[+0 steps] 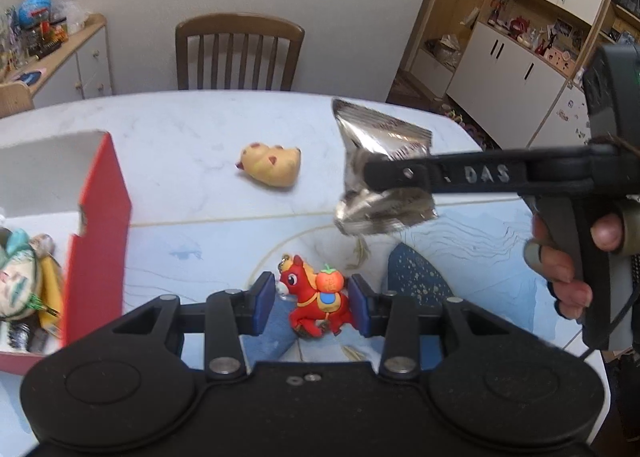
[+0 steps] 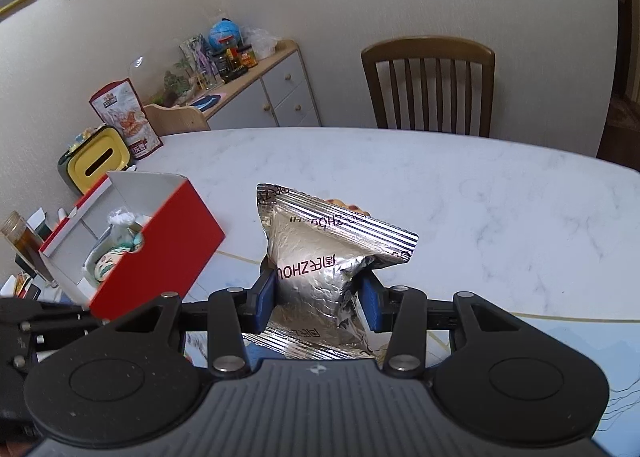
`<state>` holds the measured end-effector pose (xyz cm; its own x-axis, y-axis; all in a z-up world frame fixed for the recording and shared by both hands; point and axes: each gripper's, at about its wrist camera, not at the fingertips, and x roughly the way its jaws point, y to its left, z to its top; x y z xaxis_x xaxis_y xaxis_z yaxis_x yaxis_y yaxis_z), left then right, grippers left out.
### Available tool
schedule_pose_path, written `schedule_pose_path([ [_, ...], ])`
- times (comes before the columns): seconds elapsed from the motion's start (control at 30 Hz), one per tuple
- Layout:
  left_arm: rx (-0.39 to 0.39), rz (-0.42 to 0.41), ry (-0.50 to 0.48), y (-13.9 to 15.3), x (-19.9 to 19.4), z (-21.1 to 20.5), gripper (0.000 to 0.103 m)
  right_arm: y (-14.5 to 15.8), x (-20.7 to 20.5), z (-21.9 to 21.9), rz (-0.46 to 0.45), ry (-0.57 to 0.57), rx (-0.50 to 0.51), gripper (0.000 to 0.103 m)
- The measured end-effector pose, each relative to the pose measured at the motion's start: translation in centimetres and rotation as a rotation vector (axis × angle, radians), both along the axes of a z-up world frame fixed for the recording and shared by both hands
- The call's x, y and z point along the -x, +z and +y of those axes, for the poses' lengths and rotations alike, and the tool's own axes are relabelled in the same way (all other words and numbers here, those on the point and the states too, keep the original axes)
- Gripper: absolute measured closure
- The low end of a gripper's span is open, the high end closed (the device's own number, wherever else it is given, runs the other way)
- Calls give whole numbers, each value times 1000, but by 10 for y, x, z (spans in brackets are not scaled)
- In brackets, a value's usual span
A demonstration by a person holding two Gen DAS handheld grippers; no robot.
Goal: Organize objects
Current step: 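Lift and carry the keychain and silver packet with both grippers over the box, then open the right gripper to drop the silver packet while the left releases the keychain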
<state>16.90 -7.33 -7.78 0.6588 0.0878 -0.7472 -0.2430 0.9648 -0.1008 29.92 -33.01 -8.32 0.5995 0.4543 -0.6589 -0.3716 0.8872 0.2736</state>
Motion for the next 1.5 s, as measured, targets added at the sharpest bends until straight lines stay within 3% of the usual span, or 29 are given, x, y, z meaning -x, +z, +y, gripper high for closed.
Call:
schedule_pose_path([
  [0.4, -67, -37, 58, 40, 35, 39, 65, 29, 37, 31, 5, 32, 44, 60],
  [0.83, -96, -24, 78, 65, 77, 107, 64, 54, 66, 105, 3, 54, 62, 60],
  [1.27, -99, 34, 140, 70, 107, 195, 64, 61, 72, 190, -16, 62, 88, 60],
  [1.5, -143, 59, 164, 67, 107, 239, 71, 51, 59, 231, 0, 71, 121, 60],
])
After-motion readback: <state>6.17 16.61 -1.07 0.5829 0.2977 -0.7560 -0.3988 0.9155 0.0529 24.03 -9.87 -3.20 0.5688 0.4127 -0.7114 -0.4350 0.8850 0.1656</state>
